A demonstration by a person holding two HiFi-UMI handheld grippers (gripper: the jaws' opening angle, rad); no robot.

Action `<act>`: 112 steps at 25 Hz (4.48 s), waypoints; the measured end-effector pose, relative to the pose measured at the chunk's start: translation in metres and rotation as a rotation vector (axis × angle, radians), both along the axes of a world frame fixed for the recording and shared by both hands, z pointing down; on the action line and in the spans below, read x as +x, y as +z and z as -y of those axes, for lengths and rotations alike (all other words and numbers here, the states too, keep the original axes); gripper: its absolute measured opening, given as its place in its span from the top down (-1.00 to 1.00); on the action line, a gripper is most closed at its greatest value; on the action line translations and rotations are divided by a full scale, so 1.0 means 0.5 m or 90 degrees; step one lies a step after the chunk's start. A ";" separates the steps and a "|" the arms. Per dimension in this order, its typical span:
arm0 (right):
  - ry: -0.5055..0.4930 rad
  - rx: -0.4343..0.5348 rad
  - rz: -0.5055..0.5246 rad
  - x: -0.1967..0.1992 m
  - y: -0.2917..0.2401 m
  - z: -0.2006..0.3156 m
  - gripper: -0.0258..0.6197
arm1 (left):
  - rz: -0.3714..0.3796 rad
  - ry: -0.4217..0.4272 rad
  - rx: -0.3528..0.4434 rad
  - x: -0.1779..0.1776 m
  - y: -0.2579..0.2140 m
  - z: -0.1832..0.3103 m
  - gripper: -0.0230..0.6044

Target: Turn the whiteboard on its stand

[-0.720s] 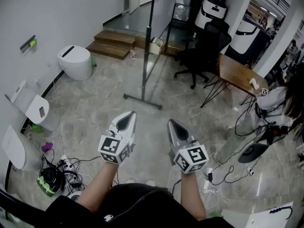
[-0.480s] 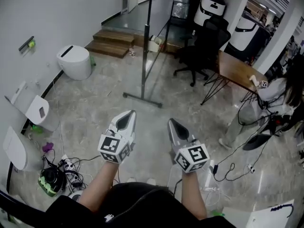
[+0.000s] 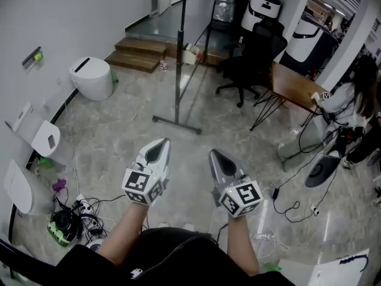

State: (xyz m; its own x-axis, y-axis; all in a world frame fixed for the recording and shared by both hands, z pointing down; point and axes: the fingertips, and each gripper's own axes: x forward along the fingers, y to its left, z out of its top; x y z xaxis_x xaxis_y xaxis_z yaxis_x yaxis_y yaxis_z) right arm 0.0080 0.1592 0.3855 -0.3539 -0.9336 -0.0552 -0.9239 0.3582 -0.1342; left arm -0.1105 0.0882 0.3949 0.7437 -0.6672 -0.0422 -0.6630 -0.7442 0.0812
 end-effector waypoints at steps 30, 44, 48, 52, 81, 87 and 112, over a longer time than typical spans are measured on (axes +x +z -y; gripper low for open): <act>-0.018 -0.006 0.014 0.122 0.040 -0.043 0.90 | 0.016 -0.029 -0.008 0.099 0.036 -0.027 0.92; -0.013 -0.004 0.001 0.146 0.043 0.103 0.90 | 0.010 -0.014 -0.008 0.140 0.038 0.125 0.92; -0.010 -0.004 0.002 0.149 0.044 0.164 0.90 | 0.013 -0.010 -0.012 0.144 0.044 0.187 0.92; -0.002 -0.010 0.003 0.153 0.038 0.222 0.90 | 0.015 0.000 -0.018 0.154 0.039 0.248 0.92; 0.054 -0.036 -0.032 0.097 0.040 0.618 0.90 | 0.005 0.072 -0.038 0.125 0.060 0.677 0.92; 0.041 -0.045 -0.026 0.092 0.052 0.644 0.90 | 0.005 0.059 -0.045 0.110 0.069 0.699 0.92; -0.095 0.003 -0.030 0.189 0.011 0.818 0.90 | 0.014 -0.055 -0.033 0.215 0.048 0.845 0.93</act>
